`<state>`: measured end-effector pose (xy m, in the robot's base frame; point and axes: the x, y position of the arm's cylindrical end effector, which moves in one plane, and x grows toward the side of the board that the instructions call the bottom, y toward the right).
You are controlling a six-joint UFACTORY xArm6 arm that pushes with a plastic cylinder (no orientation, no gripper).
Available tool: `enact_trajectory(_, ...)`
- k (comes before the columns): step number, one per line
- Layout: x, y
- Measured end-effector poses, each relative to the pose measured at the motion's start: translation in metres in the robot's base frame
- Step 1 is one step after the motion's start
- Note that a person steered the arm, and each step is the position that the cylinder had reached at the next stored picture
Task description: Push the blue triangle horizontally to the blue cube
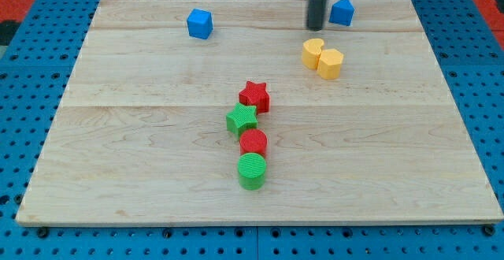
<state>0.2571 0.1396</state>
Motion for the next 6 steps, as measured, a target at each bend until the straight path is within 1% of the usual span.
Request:
enact_trajectory(1, -0.004, 0.092)
enact_trajectory(2, -0.031, 0.097)
enact_trajectory(3, -0.064, 0.058)
enact_trajectory(4, -0.022, -0.035)
enact_trajectory(5, -0.029, -0.112)
enact_trajectory(6, -0.047, -0.028)
